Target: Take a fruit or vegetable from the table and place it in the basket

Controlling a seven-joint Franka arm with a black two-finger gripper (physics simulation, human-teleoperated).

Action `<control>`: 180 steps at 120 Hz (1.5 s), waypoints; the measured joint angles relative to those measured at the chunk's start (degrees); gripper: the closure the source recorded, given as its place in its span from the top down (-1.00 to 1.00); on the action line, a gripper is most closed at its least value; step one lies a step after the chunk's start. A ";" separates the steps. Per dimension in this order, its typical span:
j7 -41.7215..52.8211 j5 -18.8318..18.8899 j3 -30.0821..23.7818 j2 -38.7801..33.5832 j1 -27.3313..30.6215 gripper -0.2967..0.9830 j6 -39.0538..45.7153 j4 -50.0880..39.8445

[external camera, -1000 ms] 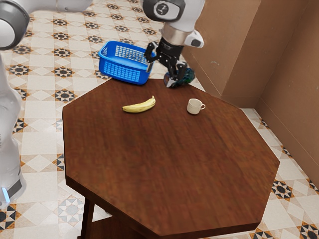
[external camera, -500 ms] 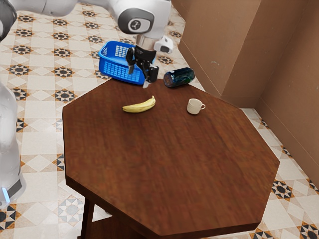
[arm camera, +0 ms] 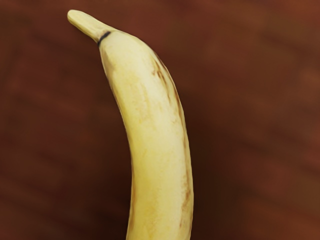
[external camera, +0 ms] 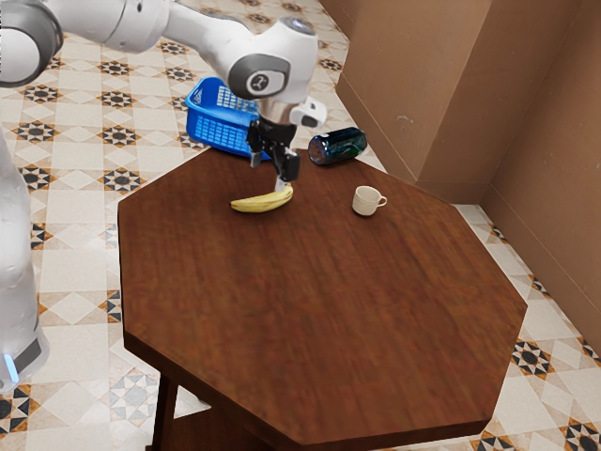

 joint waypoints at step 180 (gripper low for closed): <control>6.64 -5.39 2.39 5.03 0.24 0.52 17.17 -6.02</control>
